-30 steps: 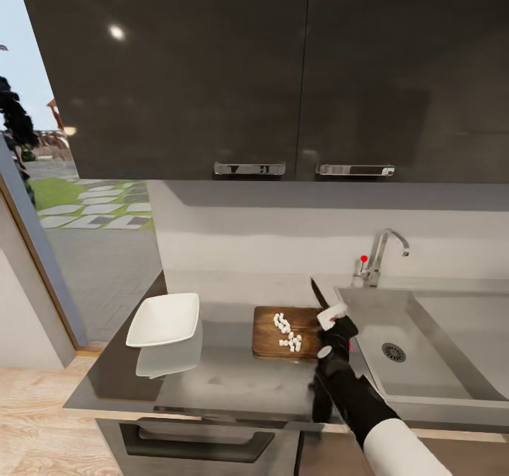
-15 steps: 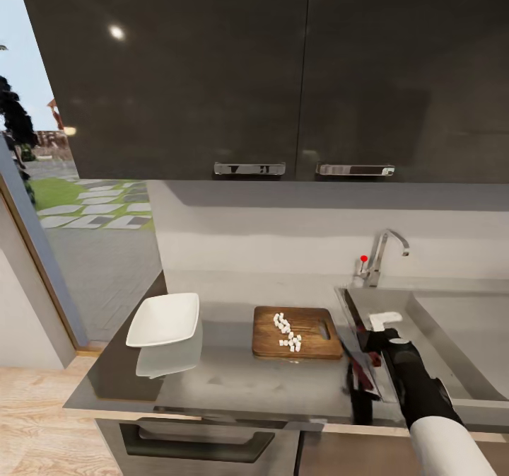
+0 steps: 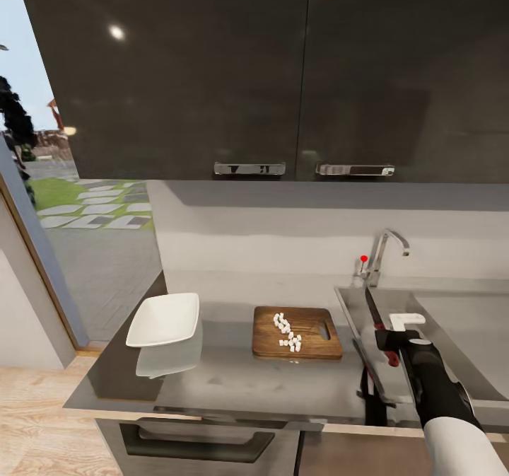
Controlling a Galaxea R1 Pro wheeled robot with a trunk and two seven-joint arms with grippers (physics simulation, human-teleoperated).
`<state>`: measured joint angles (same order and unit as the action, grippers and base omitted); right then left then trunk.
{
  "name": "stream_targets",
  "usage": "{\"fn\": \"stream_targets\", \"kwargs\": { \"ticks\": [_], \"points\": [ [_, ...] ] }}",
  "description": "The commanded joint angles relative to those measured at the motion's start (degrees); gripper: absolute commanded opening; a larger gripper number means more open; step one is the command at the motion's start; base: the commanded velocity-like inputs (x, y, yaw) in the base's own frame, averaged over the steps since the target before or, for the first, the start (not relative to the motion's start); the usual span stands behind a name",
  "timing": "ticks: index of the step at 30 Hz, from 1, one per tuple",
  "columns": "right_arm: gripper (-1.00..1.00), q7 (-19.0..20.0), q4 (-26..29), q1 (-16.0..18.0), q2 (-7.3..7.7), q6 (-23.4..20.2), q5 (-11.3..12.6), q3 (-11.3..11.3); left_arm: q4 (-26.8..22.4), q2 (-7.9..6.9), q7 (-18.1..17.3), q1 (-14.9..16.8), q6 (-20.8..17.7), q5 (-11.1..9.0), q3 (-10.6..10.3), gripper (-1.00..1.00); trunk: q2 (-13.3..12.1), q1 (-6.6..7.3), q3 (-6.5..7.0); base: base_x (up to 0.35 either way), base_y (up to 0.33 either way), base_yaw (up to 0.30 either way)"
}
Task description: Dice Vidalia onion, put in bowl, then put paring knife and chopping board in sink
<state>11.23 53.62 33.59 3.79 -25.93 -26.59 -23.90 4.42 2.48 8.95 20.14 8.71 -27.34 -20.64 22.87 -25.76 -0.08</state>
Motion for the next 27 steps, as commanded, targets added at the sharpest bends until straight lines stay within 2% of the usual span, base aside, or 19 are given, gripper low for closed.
{"fn": "stream_targets", "kwargs": {
  "ticks": [1,8,11,15,23,27],
  "points": [
    [-1.0,0.47,0.08,0.02,-0.01,-0.17,-0.63,-0.16,0.24,0.06,0.02,0.07,0.34,-0.43,-0.48,1.0,0.05,-0.02,-0.03,0.0,0.0,0.0],
    [-1.0,0.31,-0.09,0.01,-0.11,-0.25,-0.58,-0.27,0.24,0.07,0.02,0.07,0.33,-0.43,-0.54,1.0,0.05,-0.02,-0.03,0.0,0.0,0.0],
    [-1.0,0.28,-0.09,0.0,-0.22,-2.29,-0.57,-0.41,0.24,0.07,0.02,0.07,0.3,-0.43,-0.54,1.0,0.05,-0.02,0.0,0.0,0.0,-0.02],
    [-1.0,-0.1,-0.09,0.0,-0.27,-5.29,-0.57,-0.45,0.24,0.07,0.02,0.07,0.26,-0.43,-0.54,1.0,0.05,-0.02,0.25,0.0,0.0,-0.151],
    [-1.0,-0.16,-0.09,0.0,-0.29,-5.55,-0.6,-0.39,0.24,0.08,0.02,0.07,0.26,-0.43,-0.54,1.0,0.05,-0.02,0.82,0.0,0.0,-0.195],
    [-1.0,-0.16,-0.09,0.04,-0.46,-5.49,-0.6,-0.12,0.24,0.09,0.02,0.07,0.26,-0.43,-0.54,1.0,0.05,-0.02,0.9,0.0,-0.016,-0.062]
  ]
}}
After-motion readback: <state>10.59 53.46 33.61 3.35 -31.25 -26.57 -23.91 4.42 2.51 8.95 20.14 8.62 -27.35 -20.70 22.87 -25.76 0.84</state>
